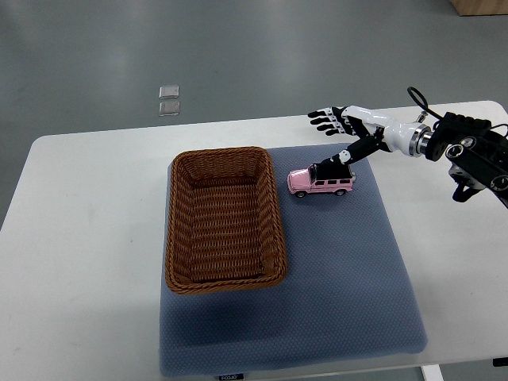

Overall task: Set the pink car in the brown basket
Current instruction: 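Move the right hand down over the pink toy car, then close the right hand fingers around the pink car's black roof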

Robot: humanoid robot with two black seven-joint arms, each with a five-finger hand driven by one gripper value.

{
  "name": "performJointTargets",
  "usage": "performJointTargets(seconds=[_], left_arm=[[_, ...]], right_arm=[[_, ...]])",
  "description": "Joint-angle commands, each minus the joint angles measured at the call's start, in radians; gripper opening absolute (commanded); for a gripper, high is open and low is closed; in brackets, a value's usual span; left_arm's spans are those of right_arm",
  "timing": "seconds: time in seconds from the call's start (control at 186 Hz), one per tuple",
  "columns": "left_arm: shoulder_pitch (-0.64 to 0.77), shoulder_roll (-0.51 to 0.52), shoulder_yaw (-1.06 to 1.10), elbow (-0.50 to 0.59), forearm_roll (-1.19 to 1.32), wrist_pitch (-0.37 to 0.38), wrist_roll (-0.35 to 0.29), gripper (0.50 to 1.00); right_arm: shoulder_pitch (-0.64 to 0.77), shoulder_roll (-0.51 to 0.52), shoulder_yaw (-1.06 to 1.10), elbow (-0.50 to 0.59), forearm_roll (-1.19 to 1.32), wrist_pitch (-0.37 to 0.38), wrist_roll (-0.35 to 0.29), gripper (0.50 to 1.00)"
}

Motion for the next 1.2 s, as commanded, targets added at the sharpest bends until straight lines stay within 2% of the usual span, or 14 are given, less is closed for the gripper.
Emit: performJointTargets(seconds=[0.0, 0.392, 0.505, 0.935, 1.065, 1.118, 1.194], left_arm=[[0.0, 0.0, -0.001, 0.0, 0.0, 0.0, 0.0, 1.0], [0.0, 0.0, 0.0, 0.0, 0.0, 0.0, 0.0, 1.0], [0.0, 0.0, 0.0, 0.0, 0.0, 0.0, 0.0, 1.0], [0.0, 0.0, 0.0, 0.0, 0.0, 0.0, 0.0, 1.0], [0.0, 0.0, 0.0, 0.0, 0.0, 0.0, 0.0, 1.0], [0.0, 0.0, 0.0, 0.0, 0.0, 0.0, 0.0, 1.0], [0.0, 0.0, 0.0, 0.0, 0.0, 0.0, 0.0, 1.0]], right_arm=[[0.011, 0.001, -0.015, 0.012, -0.09, 0.0, 0.003, 0.921], [0.094, 0.013, -0.232, -0.003, -0.158, -0.064, -0.01, 0.919], [0.105, 0.019, -0.282, -0.025, -0.158, -0.09, -0.033, 0.919], [0.1, 0.074, -0.336, -0.066, -0.158, -0.16, -0.037, 0.913], [0.099, 0.082, -0.361, -0.08, -0.158, -0.173, -0.037, 0.901], [0.099, 0.093, -0.37, -0.086, -0.158, -0.179, -0.037, 0.864], [0.099, 0.099, -0.374, -0.097, -0.158, -0.19, -0.037, 0.854]])
